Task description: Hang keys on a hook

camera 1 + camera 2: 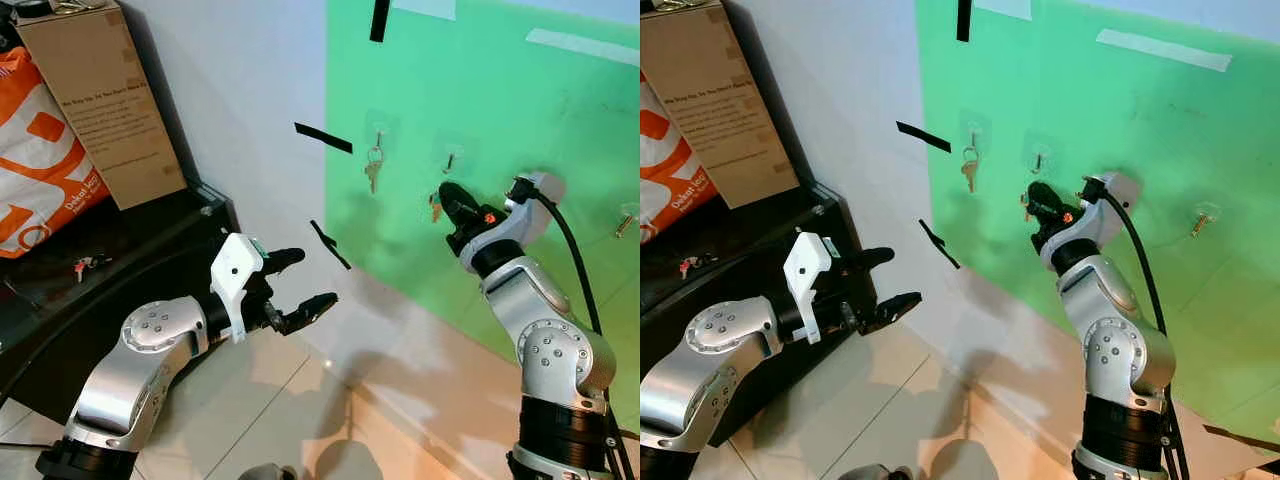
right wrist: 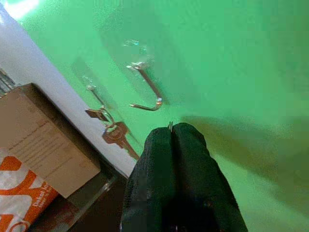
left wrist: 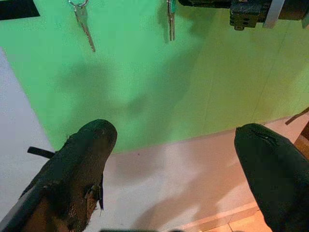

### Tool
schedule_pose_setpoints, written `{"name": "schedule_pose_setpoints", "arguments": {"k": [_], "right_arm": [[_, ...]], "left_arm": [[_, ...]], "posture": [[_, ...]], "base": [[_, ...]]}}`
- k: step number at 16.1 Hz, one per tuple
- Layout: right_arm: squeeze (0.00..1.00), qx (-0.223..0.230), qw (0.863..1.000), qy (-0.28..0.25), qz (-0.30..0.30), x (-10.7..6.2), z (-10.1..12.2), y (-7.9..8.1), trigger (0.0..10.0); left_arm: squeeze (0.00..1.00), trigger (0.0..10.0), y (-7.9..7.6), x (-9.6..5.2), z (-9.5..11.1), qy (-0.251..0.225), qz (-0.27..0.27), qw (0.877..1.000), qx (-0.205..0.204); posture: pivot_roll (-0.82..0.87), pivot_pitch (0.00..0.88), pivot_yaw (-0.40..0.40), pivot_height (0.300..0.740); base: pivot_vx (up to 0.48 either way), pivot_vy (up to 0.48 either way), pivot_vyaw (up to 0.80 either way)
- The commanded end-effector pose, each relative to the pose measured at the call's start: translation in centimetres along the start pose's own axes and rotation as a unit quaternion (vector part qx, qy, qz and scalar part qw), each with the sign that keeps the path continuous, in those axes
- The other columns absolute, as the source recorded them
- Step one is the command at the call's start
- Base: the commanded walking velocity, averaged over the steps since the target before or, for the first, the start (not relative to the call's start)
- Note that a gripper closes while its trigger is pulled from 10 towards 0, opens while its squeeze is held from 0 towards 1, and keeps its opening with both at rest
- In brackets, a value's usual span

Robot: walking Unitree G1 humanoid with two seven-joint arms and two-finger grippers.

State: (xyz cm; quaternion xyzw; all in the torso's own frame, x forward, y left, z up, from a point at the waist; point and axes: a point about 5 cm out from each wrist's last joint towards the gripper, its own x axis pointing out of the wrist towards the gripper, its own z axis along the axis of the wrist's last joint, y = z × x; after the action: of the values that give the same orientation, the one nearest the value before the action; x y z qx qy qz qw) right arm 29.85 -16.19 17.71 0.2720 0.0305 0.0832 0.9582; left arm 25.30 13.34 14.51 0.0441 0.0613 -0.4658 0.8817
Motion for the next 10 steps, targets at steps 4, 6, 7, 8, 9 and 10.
{"name": "schedule_pose_setpoints", "arguments": {"k": [4,6,7,8,9,10], "right_arm": [[0.00,0.001,1.000,0.012,0.002,0.3,-0.3,0.3,10.0],[0.00,0.005,1.000,0.002,0.021,0.2,0.0,0.7,10.0],[0.00,0.006,1.000,-0.004,0.028,0.1,0.2,0.8,10.0],[0.00,0.012,0.999,-0.017,0.041,0.0,0.7,1.1,10.0],[0.00,0.021,0.998,-0.030,0.052,0.0,1.2,1.3,10.0],[0.00,0.024,0.997,-0.034,0.058,0.0,1.4,1.4,10.0]], "left_arm": [[0.00,10.0,0.1,0.1,0.1,0.005,-0.005,1.000,0.008],[0.00,10.0,0.1,0.1,0.2,0.005,-0.005,1.000,0.009],[0.00,10.0,0.1,0.1,0.2,0.005,-0.005,1.000,0.009],[0.00,10.0,0.1,0.2,0.2,0.005,-0.006,1.000,0.009],[0.00,10.0,0.1,0.2,0.2,0.005,-0.007,1.000,0.009],[0.00,10.0,0.1,0.3,0.2,0.005,-0.007,1.000,0.009]], "posture": [[-0.06,0.000,0.061,0.740],[-0.06,0.000,0.064,0.740],[-0.06,0.000,0.064,0.740],[-0.06,0.000,0.065,0.740],[-0.06,0.000,0.066,0.740],[-0.06,0.000,0.066,0.740]], "base": [[0.000,0.000,0.00],[0.000,0.000,0.00],[0.000,0.000,0.00],[0.000,0.000,0.00],[0.000,0.000,0.00],[0.000,0.000,0.00]]}}
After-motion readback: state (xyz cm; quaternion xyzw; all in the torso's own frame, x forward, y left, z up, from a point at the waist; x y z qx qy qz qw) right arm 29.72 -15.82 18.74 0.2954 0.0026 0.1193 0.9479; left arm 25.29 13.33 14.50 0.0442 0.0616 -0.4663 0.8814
